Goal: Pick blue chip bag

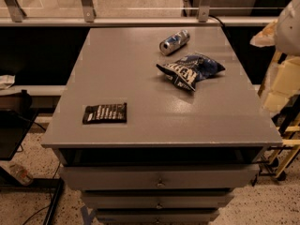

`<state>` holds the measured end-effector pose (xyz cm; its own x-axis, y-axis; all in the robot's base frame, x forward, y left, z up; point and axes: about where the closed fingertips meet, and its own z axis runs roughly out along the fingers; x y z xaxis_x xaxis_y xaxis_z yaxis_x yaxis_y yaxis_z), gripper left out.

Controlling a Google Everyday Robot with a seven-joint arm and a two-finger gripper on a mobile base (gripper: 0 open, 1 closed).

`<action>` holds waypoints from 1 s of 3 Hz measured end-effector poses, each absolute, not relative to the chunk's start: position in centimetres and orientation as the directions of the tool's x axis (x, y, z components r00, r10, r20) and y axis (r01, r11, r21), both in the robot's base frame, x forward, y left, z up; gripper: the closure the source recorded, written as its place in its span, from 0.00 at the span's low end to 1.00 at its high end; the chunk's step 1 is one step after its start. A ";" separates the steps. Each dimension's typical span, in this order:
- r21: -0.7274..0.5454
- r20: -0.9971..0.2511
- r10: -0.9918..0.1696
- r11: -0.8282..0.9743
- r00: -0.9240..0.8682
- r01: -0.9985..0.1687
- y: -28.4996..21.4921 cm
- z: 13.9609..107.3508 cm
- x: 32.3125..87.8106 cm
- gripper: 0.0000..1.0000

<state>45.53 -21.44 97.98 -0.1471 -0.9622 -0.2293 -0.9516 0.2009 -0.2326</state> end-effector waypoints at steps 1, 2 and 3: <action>-0.222 -0.250 -0.967 0.016 0.041 -0.975 -20.1 97.4 50.0 0.00; -0.270 -0.235 -0.942 -0.173 0.239 -0.947 -18.3 96.0 53.7 0.00; -0.364 -0.188 -0.896 -0.318 0.403 -0.876 -16.3 94.3 56.0 0.00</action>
Offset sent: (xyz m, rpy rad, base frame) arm 0.1256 0.0554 -0.0484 -0.0430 -0.1069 0.7654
